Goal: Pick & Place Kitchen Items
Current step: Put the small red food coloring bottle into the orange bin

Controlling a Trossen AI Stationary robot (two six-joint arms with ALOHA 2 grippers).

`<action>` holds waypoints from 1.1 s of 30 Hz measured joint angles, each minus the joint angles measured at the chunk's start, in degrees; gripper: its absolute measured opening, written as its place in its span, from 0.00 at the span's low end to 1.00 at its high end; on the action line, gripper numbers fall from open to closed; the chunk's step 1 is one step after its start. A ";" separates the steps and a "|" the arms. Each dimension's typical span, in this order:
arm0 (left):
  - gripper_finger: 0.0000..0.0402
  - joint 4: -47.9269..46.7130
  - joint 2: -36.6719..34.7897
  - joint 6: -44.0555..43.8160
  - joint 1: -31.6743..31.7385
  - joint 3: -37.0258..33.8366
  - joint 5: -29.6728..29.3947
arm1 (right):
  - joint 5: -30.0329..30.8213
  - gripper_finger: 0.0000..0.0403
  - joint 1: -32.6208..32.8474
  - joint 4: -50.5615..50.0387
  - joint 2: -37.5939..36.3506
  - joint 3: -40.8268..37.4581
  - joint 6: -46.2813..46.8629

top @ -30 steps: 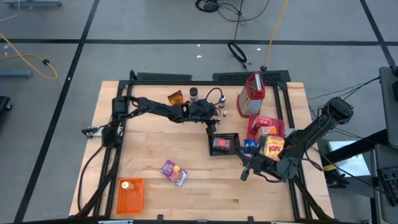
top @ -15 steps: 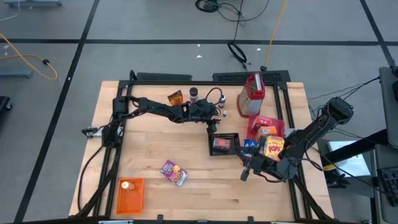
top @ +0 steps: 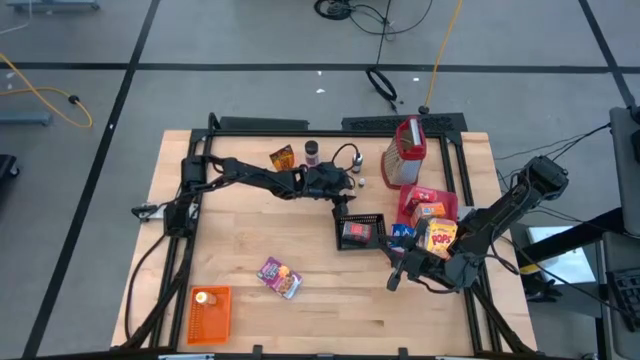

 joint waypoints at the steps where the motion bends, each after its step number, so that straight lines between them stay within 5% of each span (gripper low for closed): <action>1: 0.46 -0.22 0.00 0.00 0.02 0.00 -0.02 | 0.00 0.13 0.00 0.00 0.00 0.00 0.00; 22: 0.45 4.89 3.41 -0.40 0.09 0.02 -0.97 | -0.02 0.13 -0.02 0.48 0.02 0.11 -0.87; 33: 0.04 3.93 3.41 1.53 -0.28 0.05 0.90 | 0.00 0.13 -0.04 0.39 0.02 0.09 -0.90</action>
